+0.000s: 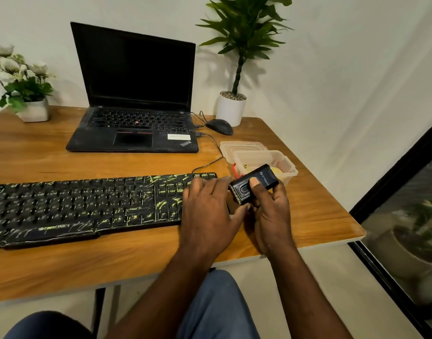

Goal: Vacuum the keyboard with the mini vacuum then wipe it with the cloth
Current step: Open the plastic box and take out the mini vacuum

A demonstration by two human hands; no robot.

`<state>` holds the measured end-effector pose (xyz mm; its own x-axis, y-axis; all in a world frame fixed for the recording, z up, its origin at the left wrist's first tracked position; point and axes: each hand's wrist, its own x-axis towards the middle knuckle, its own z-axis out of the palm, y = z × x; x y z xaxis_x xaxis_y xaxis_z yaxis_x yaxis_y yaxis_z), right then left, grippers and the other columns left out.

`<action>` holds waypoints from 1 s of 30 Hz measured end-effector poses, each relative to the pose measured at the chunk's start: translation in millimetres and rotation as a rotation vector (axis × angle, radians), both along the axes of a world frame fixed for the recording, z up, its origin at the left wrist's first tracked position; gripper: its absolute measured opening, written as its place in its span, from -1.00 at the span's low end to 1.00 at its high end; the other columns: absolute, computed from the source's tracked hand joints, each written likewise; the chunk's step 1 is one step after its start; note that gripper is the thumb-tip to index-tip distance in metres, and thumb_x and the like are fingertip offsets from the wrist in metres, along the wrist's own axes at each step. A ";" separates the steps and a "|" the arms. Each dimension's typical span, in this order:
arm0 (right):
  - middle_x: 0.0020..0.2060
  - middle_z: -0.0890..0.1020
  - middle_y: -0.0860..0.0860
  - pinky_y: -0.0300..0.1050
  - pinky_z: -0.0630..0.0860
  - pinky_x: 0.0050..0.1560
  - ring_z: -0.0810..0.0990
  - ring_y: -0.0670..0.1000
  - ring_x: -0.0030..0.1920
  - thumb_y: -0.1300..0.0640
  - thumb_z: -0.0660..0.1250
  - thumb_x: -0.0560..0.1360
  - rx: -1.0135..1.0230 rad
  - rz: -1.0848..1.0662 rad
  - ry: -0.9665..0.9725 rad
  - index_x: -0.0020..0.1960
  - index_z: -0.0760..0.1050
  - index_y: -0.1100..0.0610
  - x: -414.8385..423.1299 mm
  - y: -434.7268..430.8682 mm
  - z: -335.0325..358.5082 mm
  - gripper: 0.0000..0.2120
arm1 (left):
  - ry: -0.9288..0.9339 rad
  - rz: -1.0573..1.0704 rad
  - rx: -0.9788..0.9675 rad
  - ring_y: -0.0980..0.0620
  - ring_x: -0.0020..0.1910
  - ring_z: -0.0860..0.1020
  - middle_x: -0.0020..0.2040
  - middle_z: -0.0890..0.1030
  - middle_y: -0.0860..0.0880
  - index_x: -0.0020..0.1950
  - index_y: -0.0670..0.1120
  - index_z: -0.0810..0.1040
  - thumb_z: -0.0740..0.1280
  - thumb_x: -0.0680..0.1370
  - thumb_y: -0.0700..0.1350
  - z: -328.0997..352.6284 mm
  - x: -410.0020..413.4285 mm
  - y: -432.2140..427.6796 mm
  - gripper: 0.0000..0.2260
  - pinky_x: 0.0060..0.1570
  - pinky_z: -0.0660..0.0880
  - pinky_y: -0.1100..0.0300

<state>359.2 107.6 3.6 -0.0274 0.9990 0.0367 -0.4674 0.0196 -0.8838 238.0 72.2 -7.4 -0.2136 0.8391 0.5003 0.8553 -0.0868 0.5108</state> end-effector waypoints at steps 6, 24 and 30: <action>0.22 0.65 0.23 -0.07 0.65 -0.05 0.70 0.16 0.15 0.21 0.34 0.59 -0.014 0.043 0.043 0.44 0.43 0.10 2.8 -0.4 0.7 -0.57 | 0.005 -0.008 0.041 -0.01 0.22 0.45 0.26 0.63 0.06 0.43 0.01 0.52 0.41 0.49 0.28 -2.8 -0.9 0.7 -0.42 0.18 0.41 -0.02; 0.15 0.69 0.16 0.11 0.67 0.05 0.69 0.20 0.17 0.17 0.46 0.40 0.014 0.020 -0.042 0.38 0.44 0.05 3.8 1.8 0.3 -0.43 | 0.046 -0.011 0.059 0.01 0.18 0.45 0.22 0.66 0.08 0.41 0.01 0.55 0.45 0.46 0.25 -4.3 -1.4 2.0 -0.41 0.12 0.40 -0.01; 0.14 0.68 0.19 0.35 0.59 0.18 0.66 0.30 0.21 0.31 0.45 0.46 0.021 0.036 -0.055 0.39 0.40 0.03 3.5 2.1 -2.1 -0.45 | 0.056 -0.004 0.073 0.00 0.17 0.46 0.21 0.67 0.06 0.40 -0.01 0.57 0.48 0.45 0.22 -4.2 -1.2 1.3 -0.42 0.10 0.43 -0.03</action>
